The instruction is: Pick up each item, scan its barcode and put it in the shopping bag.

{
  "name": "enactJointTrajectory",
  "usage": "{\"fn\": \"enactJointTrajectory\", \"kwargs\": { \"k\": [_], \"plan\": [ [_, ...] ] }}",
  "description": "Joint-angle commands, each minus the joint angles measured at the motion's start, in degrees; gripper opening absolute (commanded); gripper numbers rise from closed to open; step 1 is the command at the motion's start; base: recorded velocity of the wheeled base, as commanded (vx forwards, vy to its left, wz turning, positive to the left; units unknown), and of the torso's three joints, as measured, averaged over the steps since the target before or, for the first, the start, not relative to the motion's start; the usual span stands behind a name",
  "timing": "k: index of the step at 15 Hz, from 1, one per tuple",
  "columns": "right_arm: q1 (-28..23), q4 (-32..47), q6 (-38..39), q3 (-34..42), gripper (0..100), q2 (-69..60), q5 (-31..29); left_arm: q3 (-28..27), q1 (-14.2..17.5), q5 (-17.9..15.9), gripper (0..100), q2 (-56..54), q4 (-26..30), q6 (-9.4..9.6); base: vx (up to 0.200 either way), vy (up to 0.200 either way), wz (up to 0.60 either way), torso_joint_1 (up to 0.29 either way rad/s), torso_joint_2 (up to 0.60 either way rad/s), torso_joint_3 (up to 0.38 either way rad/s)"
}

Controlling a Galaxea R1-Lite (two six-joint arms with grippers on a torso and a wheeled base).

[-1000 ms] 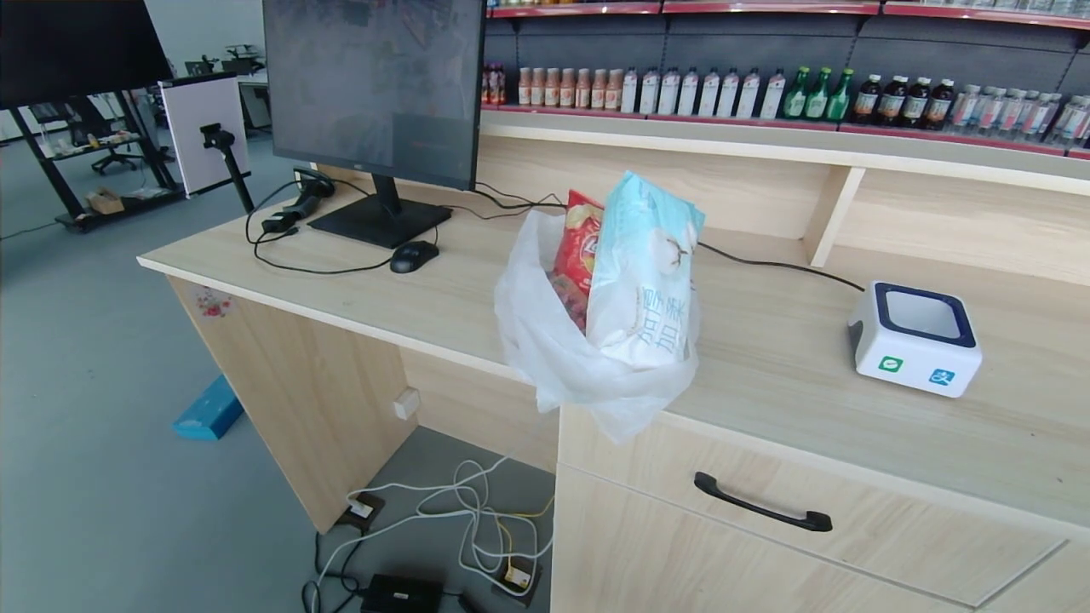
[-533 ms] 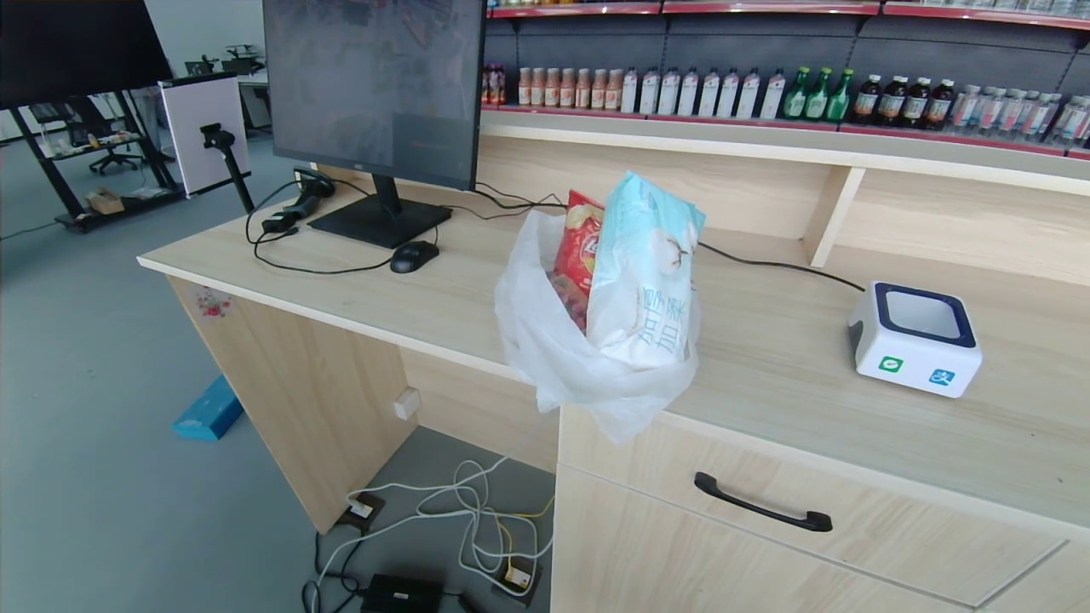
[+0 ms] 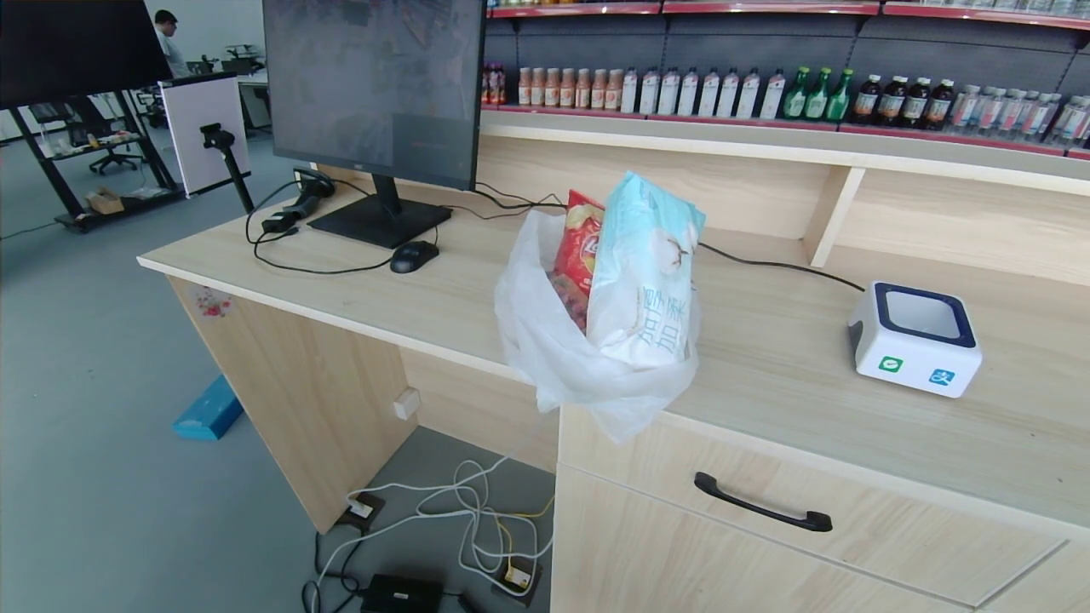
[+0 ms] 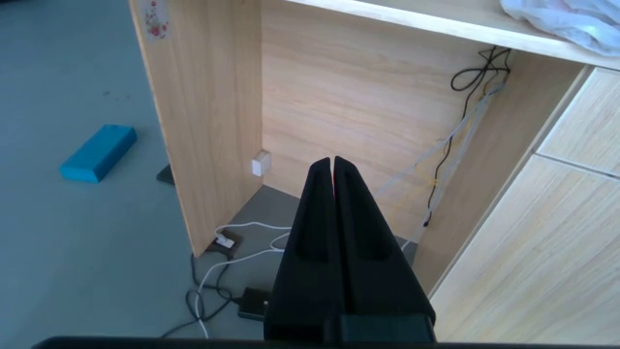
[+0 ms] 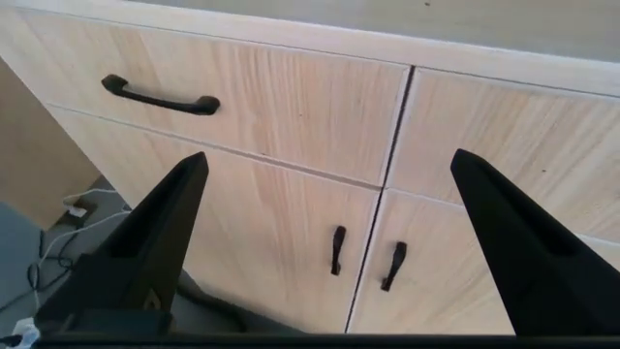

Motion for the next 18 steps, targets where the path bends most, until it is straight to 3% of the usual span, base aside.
{"fn": "enactJointTrajectory", "kwargs": {
  "k": [1, 2, 5, 7, 10, 18],
  "plan": [
    [3.37, 0.04, -0.35, 0.02, 100, 1.56, 0.11, 0.00, -0.04, 0.01, 0, 0.00, -0.01, -0.06, 0.000, 0.000, 0.00, 0.000, 0.00, 0.000],
    [8.73, 0.31, -1.06, 0.02, 100, -0.37, 0.02, 0.00, 0.05, 0.01, 0, 0.00, -0.01, -0.06, 0.000, 0.000, 0.00, 0.000, 0.00, 0.000],
    [8.20, 0.22, -0.97, 0.02, 100, -0.02, -0.42, 0.00, -0.04, 0.01, 0, 0.00, -0.01, -0.06, 0.000, 0.000, 0.00, 0.000, 0.00, 0.000],
    [3.98, 0.13, -0.62, 0.02, 100, 1.30, -0.42, 0.00, -0.04, 0.01, 0, 0.00, -0.01, 0.12, 0.000, 0.000, 0.00, 0.000, 0.00, 0.000],
    [4.07, 0.04, 0.61, 0.02, 100, -5.21, -0.33, 0.00, -0.04, 0.01, 0, 0.00, -0.01, 0.03, 0.000, 0.000, 0.00, 0.000, 0.00, 0.000],
    [4.07, 0.31, -2.73, 0.02, 100, -5.21, -0.16, 0.00, 0.05, 0.01, 0, 0.00, -0.01, -0.32, -0.200, 0.000, 0.00, 0.004, 0.00, 0.002]
  ]
}}
